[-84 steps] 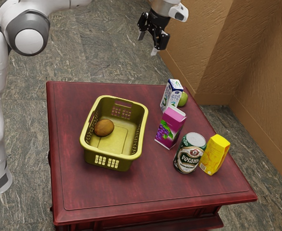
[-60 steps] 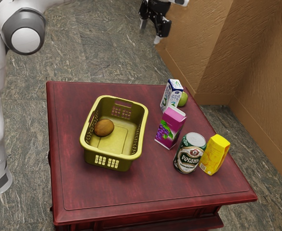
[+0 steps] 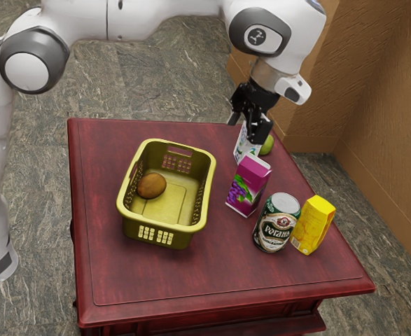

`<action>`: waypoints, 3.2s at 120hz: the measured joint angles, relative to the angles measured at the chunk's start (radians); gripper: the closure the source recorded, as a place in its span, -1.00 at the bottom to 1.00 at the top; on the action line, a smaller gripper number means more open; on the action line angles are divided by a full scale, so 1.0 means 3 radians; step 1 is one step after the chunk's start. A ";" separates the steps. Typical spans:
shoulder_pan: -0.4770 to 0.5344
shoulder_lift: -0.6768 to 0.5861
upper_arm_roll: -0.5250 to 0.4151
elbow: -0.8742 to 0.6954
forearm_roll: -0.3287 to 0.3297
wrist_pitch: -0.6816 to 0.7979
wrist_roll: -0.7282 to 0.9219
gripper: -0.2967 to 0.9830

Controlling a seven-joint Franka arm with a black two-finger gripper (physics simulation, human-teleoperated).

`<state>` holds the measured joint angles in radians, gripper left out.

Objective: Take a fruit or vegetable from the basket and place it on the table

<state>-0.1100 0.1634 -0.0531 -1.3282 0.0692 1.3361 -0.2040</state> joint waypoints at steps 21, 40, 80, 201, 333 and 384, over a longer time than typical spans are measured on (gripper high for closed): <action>-0.0028 0.0014 0.0003 -0.0005 -0.0012 0.0003 -0.0080 -0.54; 0.0028 -0.0013 0.0049 0.0034 -0.0088 -0.0044 -0.0059 -0.54; 0.0096 -0.0366 0.0279 -0.0768 -0.0171 -0.0103 0.0750 -0.54; -0.0695 -0.1563 0.1143 -0.3206 -0.0261 0.1678 0.1929 -0.54; -0.0786 -0.1683 0.1265 -0.3661 -0.0181 0.2315 0.2216 -0.30; -0.0332 -0.1441 0.1048 -0.1974 0.0434 0.1672 0.2353 -0.23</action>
<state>-0.2097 -0.2688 0.2613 -1.9203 0.1993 1.8375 0.5019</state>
